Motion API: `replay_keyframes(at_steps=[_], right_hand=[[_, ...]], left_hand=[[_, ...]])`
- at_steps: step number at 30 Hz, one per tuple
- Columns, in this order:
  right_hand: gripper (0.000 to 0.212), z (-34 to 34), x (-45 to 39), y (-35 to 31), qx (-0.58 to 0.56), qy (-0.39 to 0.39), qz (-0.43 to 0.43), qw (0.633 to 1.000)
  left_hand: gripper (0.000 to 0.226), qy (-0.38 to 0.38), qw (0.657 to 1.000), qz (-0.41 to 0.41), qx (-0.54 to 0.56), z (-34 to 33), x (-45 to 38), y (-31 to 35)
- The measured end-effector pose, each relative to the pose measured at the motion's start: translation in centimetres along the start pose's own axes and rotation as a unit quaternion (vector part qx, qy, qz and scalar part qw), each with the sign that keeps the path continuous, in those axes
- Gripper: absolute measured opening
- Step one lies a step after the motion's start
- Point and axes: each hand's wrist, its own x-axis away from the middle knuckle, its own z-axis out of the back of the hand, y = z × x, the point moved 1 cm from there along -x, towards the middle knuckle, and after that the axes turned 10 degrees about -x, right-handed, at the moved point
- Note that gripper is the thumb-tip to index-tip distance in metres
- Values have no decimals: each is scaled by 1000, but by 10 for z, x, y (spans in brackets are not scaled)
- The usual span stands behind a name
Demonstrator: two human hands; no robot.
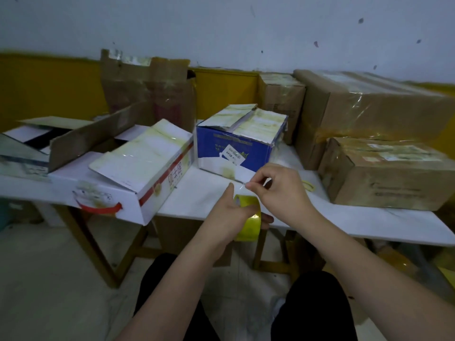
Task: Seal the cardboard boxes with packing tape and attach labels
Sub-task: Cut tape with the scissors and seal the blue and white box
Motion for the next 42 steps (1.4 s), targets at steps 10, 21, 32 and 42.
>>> replay_keyframes(at_steps=[10, 21, 32, 42], right_hand=[[20, -17, 6, 14, -72, -30, -90, 993], [15, -45, 15, 64, -13, -90, -88, 992], [46, -53, 8, 75, 64, -94, -143, 983], [24, -51, 20, 61, 34, -32, -102, 994]], left_hand=[[98, 75, 995, 68, -20, -15, -16, -53], [74, 125, 990, 59, 17, -36, -22, -81], [64, 266, 957, 74, -90, -33, -48, -78], [68, 287, 899, 133, -302, -22, -29, -62]])
